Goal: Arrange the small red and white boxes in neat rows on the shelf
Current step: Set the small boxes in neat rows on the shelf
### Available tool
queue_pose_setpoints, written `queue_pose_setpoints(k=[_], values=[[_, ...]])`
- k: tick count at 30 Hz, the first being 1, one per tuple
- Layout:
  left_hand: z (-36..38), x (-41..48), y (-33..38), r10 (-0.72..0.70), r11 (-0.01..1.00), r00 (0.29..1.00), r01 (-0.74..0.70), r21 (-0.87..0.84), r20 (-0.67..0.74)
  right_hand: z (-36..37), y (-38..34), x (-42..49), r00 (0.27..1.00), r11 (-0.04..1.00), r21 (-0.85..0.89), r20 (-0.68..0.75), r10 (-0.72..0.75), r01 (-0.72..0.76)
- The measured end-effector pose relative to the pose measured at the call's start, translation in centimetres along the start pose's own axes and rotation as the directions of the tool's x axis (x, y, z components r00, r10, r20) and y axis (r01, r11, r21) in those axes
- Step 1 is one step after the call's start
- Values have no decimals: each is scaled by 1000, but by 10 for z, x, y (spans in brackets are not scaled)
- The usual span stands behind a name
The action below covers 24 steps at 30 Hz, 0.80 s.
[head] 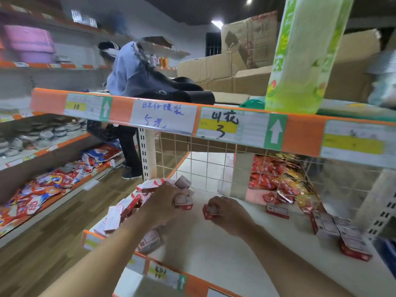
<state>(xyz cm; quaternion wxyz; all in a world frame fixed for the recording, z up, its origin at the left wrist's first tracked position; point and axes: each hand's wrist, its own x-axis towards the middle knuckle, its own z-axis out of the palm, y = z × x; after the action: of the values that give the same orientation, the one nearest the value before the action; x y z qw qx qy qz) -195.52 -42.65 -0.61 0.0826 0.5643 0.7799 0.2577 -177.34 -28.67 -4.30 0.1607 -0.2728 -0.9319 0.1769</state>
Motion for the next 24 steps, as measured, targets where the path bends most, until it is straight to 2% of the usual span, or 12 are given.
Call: queue_pose_setpoints(k=[4, 13, 20, 22, 24], values=[[41, 23, 34, 121, 984, 992, -125, 130, 37, -37, 40, -39, 991, 990, -84, -69, 112, -117], [127, 47, 164, 371, 925, 907, -344, -159, 199, -102, 121, -152, 913, 916, -142, -227, 339, -375], [178, 44, 231, 540, 830, 814, -472, -297, 215, -128, 158, -227, 817, 810, -172, -274, 507, -561], [195, 44, 242, 549, 824, 814, -489, -286, 189, -128, 164, -240, 795, 794, -154, -286, 534, -588], [212, 44, 248, 486, 866, 852, -441, -237, 191, -123, 168, -248, 786, 798, -106, -293, 545, -593]])
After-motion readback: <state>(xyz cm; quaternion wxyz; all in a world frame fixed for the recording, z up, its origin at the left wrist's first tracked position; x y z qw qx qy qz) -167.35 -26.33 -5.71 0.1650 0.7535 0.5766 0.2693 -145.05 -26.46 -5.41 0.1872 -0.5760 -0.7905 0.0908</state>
